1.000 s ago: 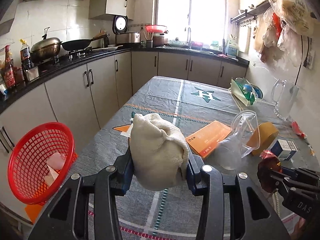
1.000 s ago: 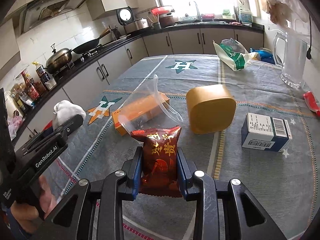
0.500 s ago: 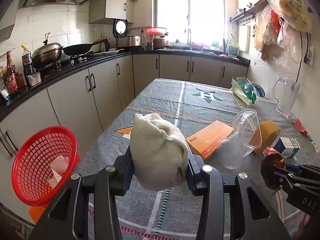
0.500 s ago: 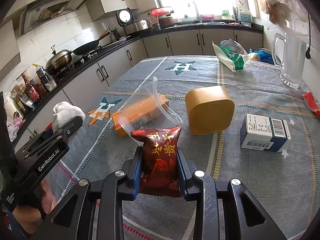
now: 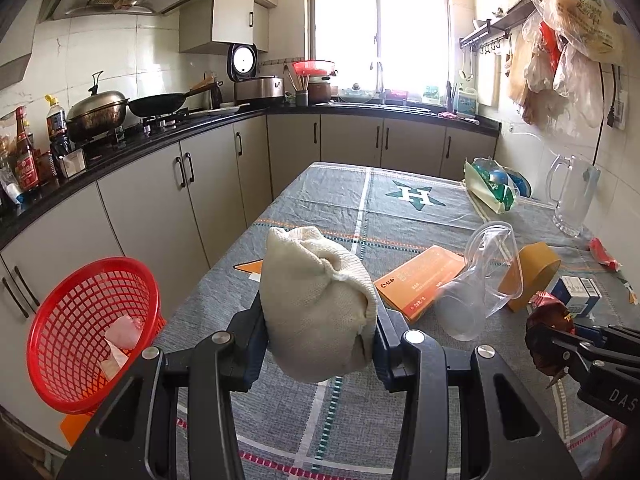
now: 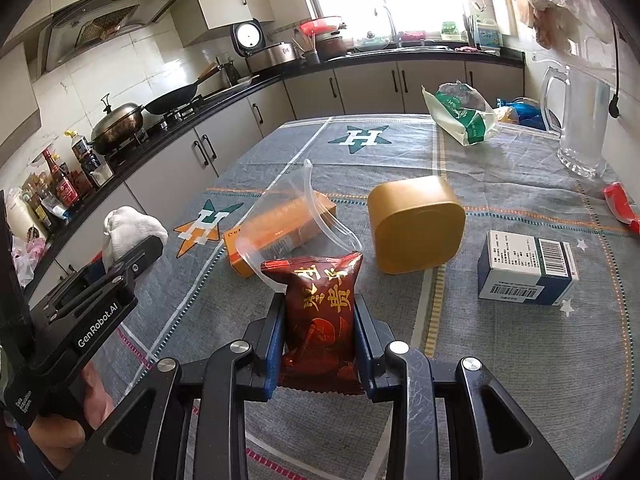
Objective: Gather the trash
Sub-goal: 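Carry the snack bag and cloth bundle over the red basket with both grippers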
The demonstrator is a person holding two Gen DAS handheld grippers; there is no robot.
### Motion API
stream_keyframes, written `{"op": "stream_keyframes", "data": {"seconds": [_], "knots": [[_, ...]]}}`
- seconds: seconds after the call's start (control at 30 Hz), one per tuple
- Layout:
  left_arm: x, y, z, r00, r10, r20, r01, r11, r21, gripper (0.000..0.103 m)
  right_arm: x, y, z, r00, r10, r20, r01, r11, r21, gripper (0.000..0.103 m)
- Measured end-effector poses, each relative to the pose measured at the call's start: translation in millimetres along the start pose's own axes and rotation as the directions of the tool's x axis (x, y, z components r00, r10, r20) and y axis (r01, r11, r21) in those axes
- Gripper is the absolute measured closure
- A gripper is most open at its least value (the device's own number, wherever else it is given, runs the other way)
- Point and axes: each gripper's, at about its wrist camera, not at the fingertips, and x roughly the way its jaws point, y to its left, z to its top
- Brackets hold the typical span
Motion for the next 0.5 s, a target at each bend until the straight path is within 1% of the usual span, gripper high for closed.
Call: {"op": "stream_keyframes", "data": {"seconds": [0.13,0.27,0.37,0.5], "knots": [[-6,3,-1,1.000,-0.003,0.000,0.003,1.000,-0.013,0.061,-3,0,2,1.000,-0.010,0.018,0.010,1.000,0.001,0.069],[-24,6,-10,1.000,-0.002,0.005,0.002,1.000,-0.005,0.061,-6,-2,4,0.998,-0.039,0.042,0.039,0.999,-0.001,0.069],[-37,16,-15,1.000,-0.010,0.000,0.010,1.000,-0.013,0.061,-4,-3,5,0.998,-0.047,0.036,0.047,0.999,0.008,0.069],[-55,34,-17,1.000,0.006,0.011,-0.006,1.000,-0.026,0.060,-5,4,7,1.000,0.004,0.016,-0.005,1.000,0.029,0.069]]}}
